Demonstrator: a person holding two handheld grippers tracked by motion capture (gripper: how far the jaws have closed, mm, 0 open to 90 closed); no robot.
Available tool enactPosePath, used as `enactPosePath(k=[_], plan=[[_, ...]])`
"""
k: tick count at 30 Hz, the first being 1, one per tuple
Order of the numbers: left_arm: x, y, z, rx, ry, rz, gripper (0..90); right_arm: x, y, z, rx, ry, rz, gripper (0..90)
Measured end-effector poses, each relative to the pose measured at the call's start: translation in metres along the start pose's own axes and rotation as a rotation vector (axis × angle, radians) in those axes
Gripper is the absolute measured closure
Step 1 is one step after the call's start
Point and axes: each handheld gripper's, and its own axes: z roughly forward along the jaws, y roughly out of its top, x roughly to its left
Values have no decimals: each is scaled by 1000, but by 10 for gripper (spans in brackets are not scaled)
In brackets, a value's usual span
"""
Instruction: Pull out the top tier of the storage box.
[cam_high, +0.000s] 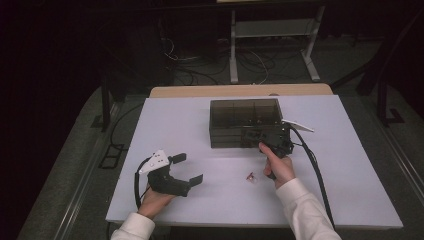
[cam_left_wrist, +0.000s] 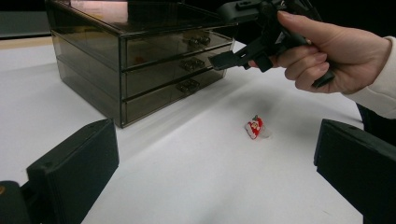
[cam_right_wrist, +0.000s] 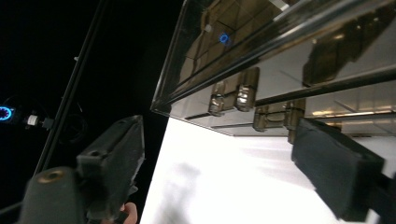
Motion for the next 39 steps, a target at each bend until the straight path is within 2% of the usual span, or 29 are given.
enactPosePath(k=[2, 6, 10, 12, 16, 23, 31, 39], plan=[[0, 0, 0, -1, 0, -1, 0, -1, 0, 0, -2, -8, 5, 223], [0, 0, 0, -4, 0, 1, 0, -7, -1, -1, -20, 4, 60, 352], [0, 0, 0, -5, 1, 2, 0, -12, -1, -2, -22, 16, 91, 429], [0, 0, 0, -5, 1, 3, 0, -13, -1, -2, -21, 8, 86, 459], [0, 0, 0, -5, 1, 2, 0, -12, -1, -2, -24, 23, 84, 518], [0, 0, 0, -4, 0, 2, 0, -11, 0, -4, -38, 20, 97, 610], [0, 0, 0, -1, -1, 1, 0, -14, 1, -3, -43, 20, 119, 685], [0, 0, 0, -3, -1, 1, 0, -13, 3, -4, -61, 44, 127, 738]])
